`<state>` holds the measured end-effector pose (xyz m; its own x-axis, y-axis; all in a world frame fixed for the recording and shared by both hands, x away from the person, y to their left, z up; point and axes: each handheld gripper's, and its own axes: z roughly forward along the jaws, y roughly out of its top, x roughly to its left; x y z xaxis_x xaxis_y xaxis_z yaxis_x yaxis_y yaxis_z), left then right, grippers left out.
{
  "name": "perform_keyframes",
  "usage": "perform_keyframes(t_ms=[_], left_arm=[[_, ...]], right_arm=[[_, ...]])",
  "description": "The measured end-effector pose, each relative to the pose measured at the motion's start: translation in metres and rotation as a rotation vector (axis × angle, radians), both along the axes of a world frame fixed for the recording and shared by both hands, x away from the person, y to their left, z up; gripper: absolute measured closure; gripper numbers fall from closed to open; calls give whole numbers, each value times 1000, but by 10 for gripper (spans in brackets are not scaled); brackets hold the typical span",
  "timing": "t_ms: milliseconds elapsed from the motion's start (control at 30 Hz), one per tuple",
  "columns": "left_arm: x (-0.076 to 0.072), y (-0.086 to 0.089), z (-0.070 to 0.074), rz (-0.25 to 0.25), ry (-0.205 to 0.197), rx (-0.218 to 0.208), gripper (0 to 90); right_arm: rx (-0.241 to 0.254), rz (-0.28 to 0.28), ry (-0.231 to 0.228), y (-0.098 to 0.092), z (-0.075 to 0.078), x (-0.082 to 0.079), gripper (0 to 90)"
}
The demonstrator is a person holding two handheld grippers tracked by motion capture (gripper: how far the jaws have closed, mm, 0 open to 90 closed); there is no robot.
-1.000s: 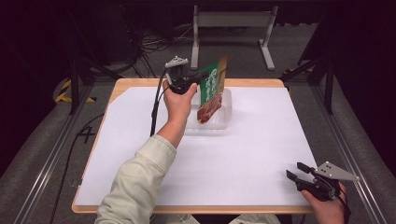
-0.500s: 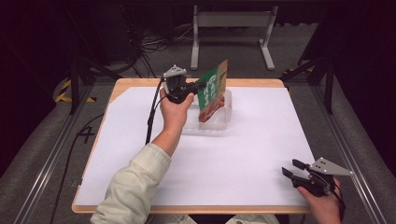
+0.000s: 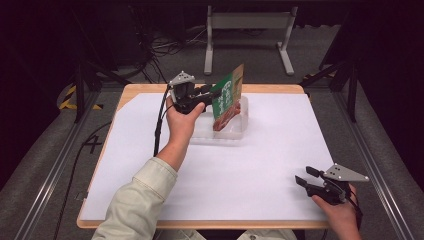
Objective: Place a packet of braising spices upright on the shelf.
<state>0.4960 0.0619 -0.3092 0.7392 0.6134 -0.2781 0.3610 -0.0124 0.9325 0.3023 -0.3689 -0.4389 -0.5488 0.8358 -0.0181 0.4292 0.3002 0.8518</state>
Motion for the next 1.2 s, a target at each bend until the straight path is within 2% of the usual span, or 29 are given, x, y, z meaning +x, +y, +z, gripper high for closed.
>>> perform_keyframes(t_ms=[167, 267, 300, 400, 533, 567, 667, 700, 867, 933, 1000, 1100, 1200], left_arm=[[-11, 5, 5, -24, -33, 56, 366], [-22, 11, 8, -35, -60, 72, 344], [-22, 11, 8, -35, -60, 72, 338], [-38, 23, 11, -45, -74, 55, 320], [-49, 33, 12, -47, -92, 58, 314], [-57, 40, 14, -45, -102, 78, 312], [-65, 46, 15, -51, -118, 101, 308], [-75, 54, 15, -53, -135, 119, 306], [-92, 69, 13, -66, -144, 147, 304], [-96, 73, 12, -71, -140, 144, 302], [-103, 85, 10, -80, -129, 140, 287], [-107, 96, 10, -78, -134, 137, 277], [-112, 106, 11, -98, -134, 131, 265]], right_arm=[[2, 19, -1, 6, 1, 7, 429], [2, 34, -4, 10, 2, 13, 425], [2, 34, -4, 10, 2, 13, 425], [0, 60, -7, 16, 4, 21, 408], [4, 79, -8, 20, 5, 26, 396], [5, 90, -8, 23, 7, 30, 388], [8, 102, -12, 25, 8, 34, 382], [13, 115, -16, 28, 10, 37, 376], [16, 135, -19, 32, 12, 43, 366], [16, 138, -19, 33, 12, 44, 364], [17, 149, -16, 35, 11, 47, 361], [16, 159, -13, 37, 11, 48, 360], [19, 164, -12, 36, 10, 48, 358]])
